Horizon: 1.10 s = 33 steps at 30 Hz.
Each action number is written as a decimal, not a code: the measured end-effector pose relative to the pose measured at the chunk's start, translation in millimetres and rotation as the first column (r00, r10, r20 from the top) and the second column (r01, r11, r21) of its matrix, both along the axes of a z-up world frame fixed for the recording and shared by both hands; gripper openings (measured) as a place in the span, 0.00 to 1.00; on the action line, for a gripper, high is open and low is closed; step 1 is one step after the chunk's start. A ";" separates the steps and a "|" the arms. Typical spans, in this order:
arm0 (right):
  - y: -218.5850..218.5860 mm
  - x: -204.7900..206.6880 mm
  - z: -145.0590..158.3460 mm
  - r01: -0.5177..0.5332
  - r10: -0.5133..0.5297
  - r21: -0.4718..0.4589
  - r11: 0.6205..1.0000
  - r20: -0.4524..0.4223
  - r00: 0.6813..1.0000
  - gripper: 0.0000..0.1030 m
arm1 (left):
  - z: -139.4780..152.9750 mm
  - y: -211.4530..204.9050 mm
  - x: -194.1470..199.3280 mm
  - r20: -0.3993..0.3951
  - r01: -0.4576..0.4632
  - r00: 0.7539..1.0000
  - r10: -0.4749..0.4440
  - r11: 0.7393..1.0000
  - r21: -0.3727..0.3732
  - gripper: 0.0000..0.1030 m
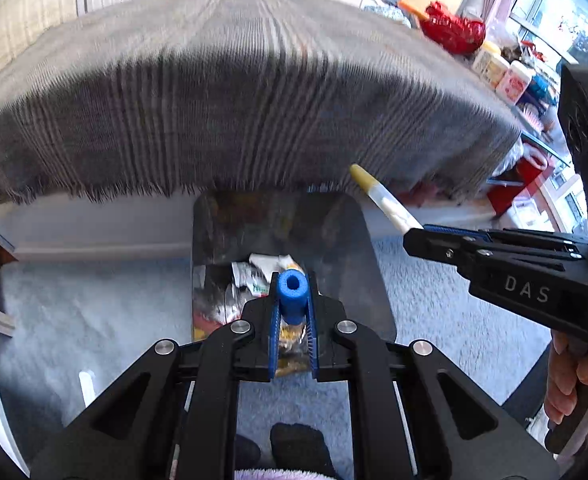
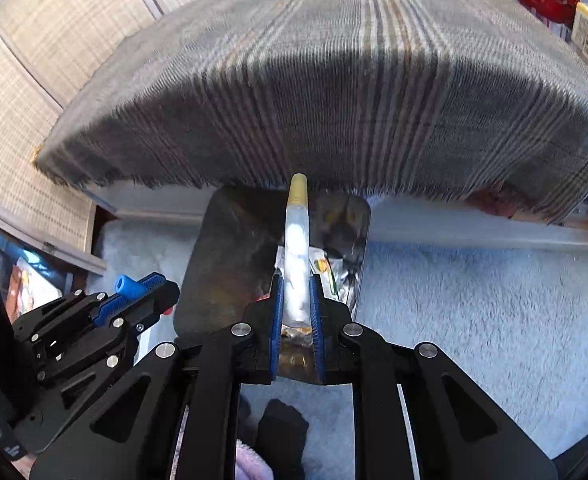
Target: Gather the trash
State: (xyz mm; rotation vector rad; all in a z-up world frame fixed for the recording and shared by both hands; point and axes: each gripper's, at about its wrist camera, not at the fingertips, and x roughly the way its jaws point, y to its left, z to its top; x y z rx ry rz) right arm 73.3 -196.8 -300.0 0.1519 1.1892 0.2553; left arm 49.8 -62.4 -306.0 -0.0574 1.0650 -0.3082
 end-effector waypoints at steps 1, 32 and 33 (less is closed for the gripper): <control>2.2 -0.6 -2.5 0.000 0.000 -0.004 1.000 -0.004 1.000 0.14 | -4.8 1.1 -0.1 -0.013 0.002 1.000 -0.002 1.000 0.002 0.10; -28.5 -11.7 85.3 0.201 -0.161 -0.094 0.975 0.325 0.932 0.97 | 54.3 28.1 5.2 0.135 -0.080 0.988 0.078 0.997 0.013 0.92; -30.5 -15.1 93.3 0.205 -0.160 -0.097 0.974 0.346 0.924 0.97 | 64.7 27.9 1.6 0.161 -0.077 0.984 0.075 0.997 0.008 0.92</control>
